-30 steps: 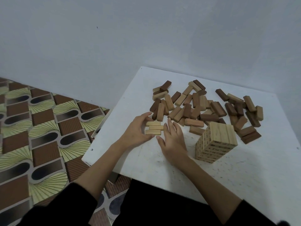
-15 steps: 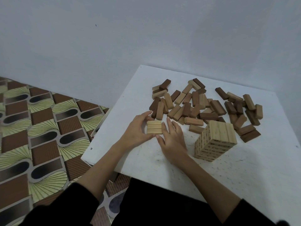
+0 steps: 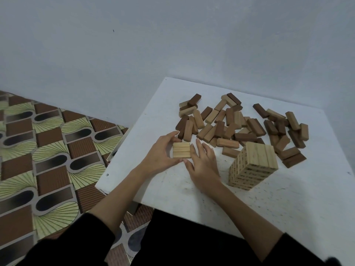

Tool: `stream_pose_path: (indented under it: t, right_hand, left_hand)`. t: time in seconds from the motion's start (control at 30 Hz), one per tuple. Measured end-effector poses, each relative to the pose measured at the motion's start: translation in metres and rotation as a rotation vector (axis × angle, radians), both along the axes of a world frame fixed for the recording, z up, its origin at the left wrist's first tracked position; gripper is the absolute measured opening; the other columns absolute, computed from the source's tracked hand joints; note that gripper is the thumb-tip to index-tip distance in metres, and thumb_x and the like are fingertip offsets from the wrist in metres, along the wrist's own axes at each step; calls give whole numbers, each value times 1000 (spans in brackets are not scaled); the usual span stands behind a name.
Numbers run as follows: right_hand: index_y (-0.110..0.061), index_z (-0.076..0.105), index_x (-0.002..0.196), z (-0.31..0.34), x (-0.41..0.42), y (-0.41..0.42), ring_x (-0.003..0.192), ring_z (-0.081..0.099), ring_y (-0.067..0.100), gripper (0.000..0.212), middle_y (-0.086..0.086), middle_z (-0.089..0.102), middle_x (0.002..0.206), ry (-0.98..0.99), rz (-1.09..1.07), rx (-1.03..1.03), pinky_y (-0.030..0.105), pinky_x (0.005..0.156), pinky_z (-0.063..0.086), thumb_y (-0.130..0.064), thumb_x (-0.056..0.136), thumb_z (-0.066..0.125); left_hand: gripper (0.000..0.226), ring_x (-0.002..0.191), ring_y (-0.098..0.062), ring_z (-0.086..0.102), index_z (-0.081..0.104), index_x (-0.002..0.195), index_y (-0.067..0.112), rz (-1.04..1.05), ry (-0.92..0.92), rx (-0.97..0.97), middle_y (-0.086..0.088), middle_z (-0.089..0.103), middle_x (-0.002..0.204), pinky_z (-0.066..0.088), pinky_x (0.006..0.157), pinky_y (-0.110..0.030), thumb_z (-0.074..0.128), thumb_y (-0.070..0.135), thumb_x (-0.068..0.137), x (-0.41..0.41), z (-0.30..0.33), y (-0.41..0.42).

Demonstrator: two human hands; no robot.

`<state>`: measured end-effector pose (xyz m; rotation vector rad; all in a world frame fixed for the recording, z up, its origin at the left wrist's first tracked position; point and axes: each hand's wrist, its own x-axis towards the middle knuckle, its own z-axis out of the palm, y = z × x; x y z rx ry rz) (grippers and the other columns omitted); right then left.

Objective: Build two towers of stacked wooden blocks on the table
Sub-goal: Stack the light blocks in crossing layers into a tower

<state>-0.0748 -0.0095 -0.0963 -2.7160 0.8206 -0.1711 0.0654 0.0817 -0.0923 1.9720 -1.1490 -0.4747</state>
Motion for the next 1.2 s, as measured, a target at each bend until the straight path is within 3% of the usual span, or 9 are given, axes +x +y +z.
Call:
stream_pose_path:
  t: [0.3,0.43,0.5,0.6,0.73,0.9,1.03,1.13,1.2]
  right_hand:
    - [-6,26,146,6,-2,1,142,12,25,78,10,16,156,-6,4,33,38,117,6,-55,87,12]
    - [-4,27,145,12,3,2,140,20,27,75,11,25,153,-23,-45,83,46,116,13,-53,88,24]
    - [-6,22,146,20,6,3,140,18,26,66,9,22,154,-8,-42,73,43,116,12,-42,94,41]
    - [-9,20,145,42,14,4,137,22,23,65,6,23,151,-102,-25,174,34,111,23,-15,91,55]
    - [0,40,127,78,24,3,117,41,21,46,12,41,130,-271,55,321,16,81,30,6,83,50]
    - [-10,38,138,127,7,-9,122,40,14,58,4,40,137,-309,183,234,15,92,29,0,84,56]
    - [-12,41,137,172,-40,-24,101,46,5,58,-8,45,116,-334,202,250,12,83,35,-6,84,64]
    - [-22,40,137,189,-78,-41,93,56,3,66,-7,52,119,-367,126,290,15,78,48,-7,80,70]
    - [-27,41,131,192,-99,-49,88,52,-10,65,-10,53,112,-365,101,275,4,72,43,-6,78,71]
  left_hand:
    - [81,109,5,42,37,139,27,2,26,-30,18,52,115,27,86,1,81,30,72,-1,1,1]
    - [82,108,-3,47,36,137,28,-3,59,-35,13,55,111,37,91,-13,83,26,69,1,5,3]
    - [85,108,-8,51,35,137,28,-15,68,-33,9,58,110,43,93,-21,84,20,67,4,11,4]
    - [87,101,-8,57,36,137,25,24,78,-63,6,60,106,46,90,-16,85,16,66,10,26,8]
    - [87,98,-5,58,36,139,22,1,39,-149,2,62,106,46,88,-12,83,7,67,15,56,12]
    - [86,97,-5,59,38,136,22,-51,51,-252,1,62,105,46,88,-14,83,3,65,-4,98,6]
    - [83,101,-8,59,38,131,32,-135,84,-341,5,61,106,49,88,-21,78,12,61,-35,131,-13]
    - [84,96,-5,58,37,132,32,-210,120,-358,4,60,107,49,80,-16,79,16,61,-65,144,-33]
    - [86,91,0,57,36,136,28,-261,139,-337,7,59,106,48,81,-17,82,10,65,-81,145,-44]
